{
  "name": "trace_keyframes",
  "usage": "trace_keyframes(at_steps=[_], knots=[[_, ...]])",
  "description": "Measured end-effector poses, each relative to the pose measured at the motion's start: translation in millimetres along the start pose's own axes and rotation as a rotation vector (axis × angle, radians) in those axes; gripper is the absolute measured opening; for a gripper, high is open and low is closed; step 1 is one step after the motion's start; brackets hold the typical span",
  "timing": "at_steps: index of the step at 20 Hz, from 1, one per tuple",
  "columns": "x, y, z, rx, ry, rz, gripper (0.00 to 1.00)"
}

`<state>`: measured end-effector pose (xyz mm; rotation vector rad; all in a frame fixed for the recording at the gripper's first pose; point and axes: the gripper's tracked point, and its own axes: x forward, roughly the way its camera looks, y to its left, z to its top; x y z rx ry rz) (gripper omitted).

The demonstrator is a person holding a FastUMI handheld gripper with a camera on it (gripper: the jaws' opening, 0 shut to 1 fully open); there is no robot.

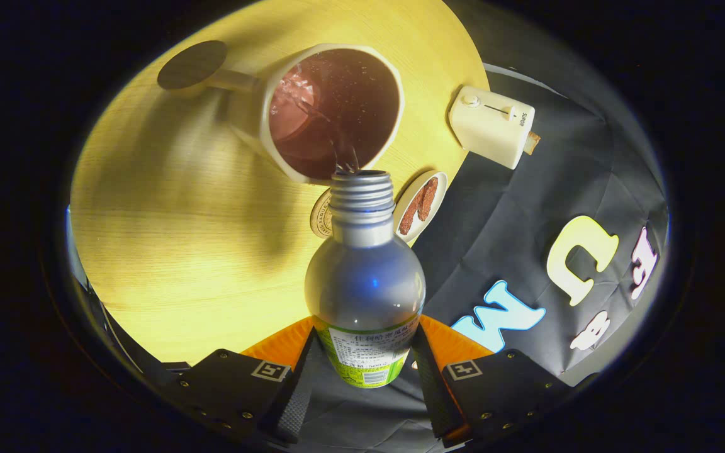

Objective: Take the bottle from table, then pour the juice into the cup, finally place the bottle on the coaster

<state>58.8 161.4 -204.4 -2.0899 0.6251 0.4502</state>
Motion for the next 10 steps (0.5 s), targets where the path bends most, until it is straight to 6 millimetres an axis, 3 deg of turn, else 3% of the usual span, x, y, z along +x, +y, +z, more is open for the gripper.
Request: trace_keyframes(at_steps=[10], knots=[[-6.8,-6.2,0.4,-0.060,0.026,-0.002,0.75]])
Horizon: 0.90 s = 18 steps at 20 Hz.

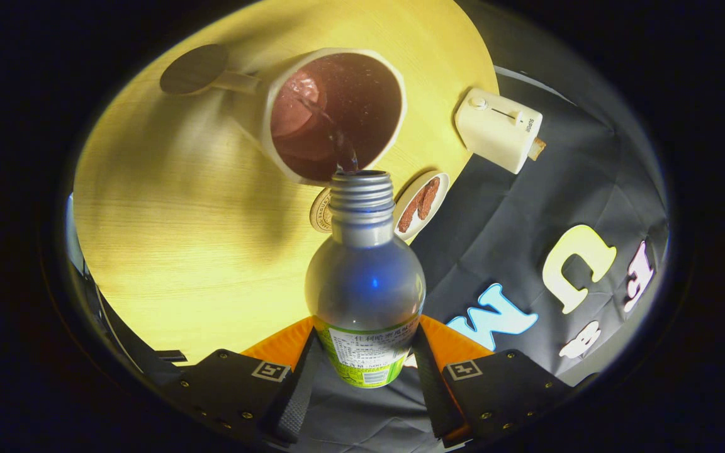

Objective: Take the bottle from table, then pour the juice into the cup, finally place the bottle on the coaster

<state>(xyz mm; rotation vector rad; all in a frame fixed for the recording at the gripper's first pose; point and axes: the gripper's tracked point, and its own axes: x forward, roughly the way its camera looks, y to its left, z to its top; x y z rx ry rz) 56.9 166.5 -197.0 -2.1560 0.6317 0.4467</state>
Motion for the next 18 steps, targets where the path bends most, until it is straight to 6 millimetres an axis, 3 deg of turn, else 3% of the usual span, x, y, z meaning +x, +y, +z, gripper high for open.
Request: trace_keyframes(at_steps=[18], knots=[[-4.8,1.3,-5.9,-0.042,0.028,-0.003,0.75]])
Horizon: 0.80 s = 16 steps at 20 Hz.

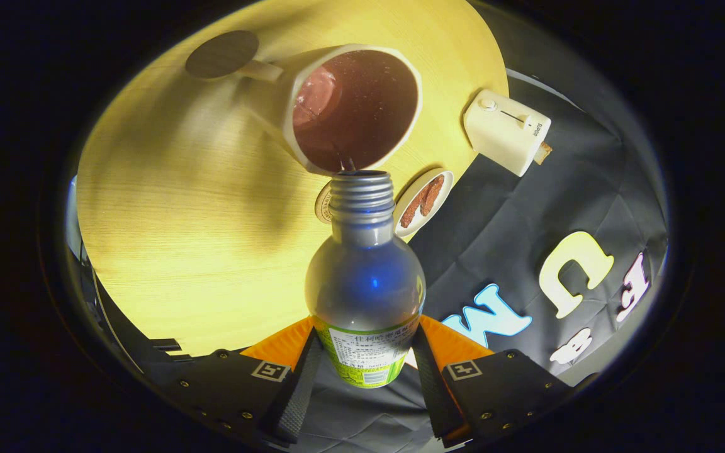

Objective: Take the bottle from table, then pour the juice into the cup, finally place the bottle on the coaster

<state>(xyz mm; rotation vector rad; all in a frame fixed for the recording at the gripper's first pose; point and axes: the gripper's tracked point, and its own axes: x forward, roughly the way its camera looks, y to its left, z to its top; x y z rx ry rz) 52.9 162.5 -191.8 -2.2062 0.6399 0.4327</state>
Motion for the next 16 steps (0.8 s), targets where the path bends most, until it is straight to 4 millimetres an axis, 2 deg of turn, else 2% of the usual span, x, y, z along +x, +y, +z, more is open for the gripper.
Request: trace_keyframes(at_steps=[16], knots=[[-4.7,-13.4,0.3,-0.053,0.015,-0.022,0.75]])
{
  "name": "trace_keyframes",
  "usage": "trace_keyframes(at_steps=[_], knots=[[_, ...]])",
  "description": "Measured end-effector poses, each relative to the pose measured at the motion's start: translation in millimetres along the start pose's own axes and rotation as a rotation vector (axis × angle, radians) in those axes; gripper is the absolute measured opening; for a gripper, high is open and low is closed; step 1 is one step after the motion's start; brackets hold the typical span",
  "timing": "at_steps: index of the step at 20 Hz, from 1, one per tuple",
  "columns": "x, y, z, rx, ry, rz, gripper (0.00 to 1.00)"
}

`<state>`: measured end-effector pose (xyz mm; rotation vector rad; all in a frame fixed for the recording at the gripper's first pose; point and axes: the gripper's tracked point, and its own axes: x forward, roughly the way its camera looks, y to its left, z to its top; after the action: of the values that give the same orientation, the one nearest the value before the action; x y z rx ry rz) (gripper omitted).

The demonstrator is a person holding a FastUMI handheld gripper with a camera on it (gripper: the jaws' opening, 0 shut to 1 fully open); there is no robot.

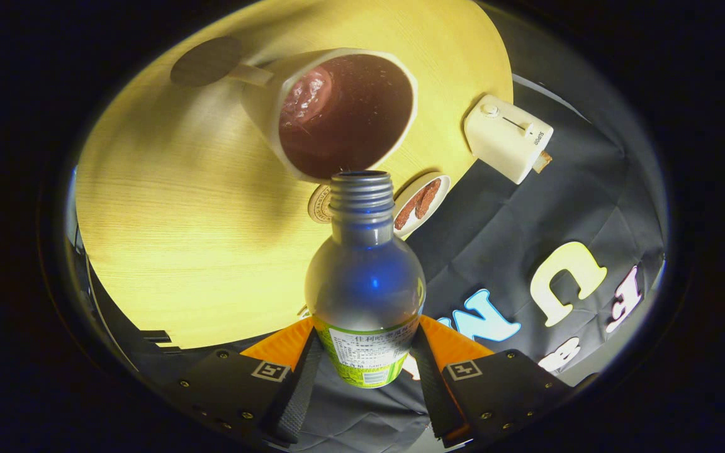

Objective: Take the bottle from table, then pour the juice into the cup, finally place the bottle on the coaster

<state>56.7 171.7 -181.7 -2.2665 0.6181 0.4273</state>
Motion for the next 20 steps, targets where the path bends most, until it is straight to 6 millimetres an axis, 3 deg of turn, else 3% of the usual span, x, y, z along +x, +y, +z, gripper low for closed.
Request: trace_keyframes(at_steps=[11,20], knots=[[-5.7,-2.0,1.6,0.034,-0.012,0.028,0.75],[5.3,36.4,5.7,0.286,-0.120,0.118,0.75]])
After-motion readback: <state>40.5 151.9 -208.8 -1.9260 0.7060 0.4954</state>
